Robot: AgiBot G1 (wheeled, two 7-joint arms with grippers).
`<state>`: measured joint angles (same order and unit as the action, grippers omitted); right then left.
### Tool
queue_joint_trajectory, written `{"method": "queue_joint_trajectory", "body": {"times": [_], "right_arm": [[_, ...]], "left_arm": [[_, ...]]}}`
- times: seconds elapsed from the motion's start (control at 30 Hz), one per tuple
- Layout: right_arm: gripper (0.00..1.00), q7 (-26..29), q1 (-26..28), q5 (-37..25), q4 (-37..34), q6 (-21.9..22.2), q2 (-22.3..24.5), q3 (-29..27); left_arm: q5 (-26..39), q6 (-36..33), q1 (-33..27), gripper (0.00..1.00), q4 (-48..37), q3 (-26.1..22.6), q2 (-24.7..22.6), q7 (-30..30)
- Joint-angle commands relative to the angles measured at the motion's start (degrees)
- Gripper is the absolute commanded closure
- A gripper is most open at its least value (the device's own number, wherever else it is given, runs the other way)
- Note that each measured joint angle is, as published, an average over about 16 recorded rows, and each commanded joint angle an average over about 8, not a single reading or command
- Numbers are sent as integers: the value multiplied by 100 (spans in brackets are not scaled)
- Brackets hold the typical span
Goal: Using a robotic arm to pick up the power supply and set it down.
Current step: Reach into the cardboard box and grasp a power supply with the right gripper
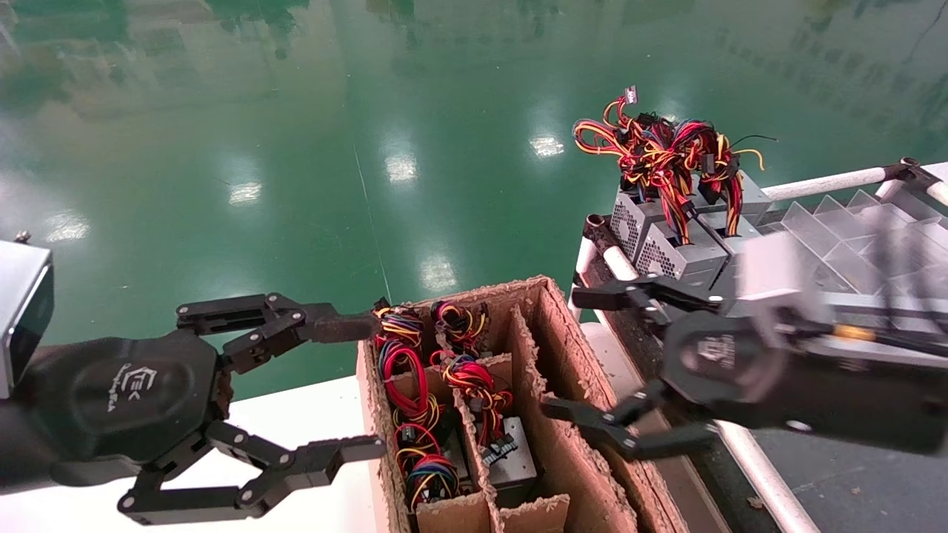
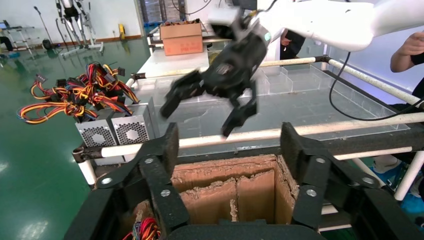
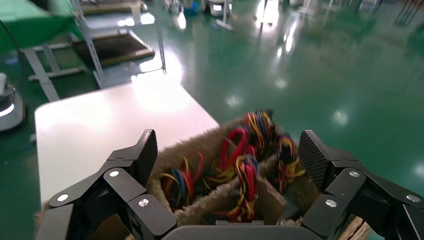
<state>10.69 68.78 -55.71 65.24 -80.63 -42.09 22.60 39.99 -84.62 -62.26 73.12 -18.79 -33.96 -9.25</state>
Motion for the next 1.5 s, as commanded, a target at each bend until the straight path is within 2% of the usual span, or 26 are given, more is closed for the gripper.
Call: {"method": "queue_joint_trajectory", "body": {"times": [0.03,0.23,0.3,0.5,0.53,0.9,1.5], "right_arm": [[0,29,181,-283,-151,66,-169,156],[0,-116,625,-953,-835,121,-835,592],[18,-204,739,-1114,-1108,162,-1056,698],[93,-459,1001,-1431,-1916,303,-1618,906],[99,-479,1040,-1467,-2032,322,-1690,931],[100,-781,1219,-1733,-2776,386,-2177,1130],[100,-1496,1205,-1770,-3330,401,-2300,1124]], "left_arm": [[0,0,0,0,0,0,0,0],[-1,0,0,0,0,-1,0,1],[-1,0,-1,0,0,-2,1,1],[-2,1,-1,0,0,-2,1,1],[-2,1,-1,0,0,-3,1,1],[-3,1,-1,0,0,-4,2,2],[-5,3,-2,0,0,-7,3,3]]}}
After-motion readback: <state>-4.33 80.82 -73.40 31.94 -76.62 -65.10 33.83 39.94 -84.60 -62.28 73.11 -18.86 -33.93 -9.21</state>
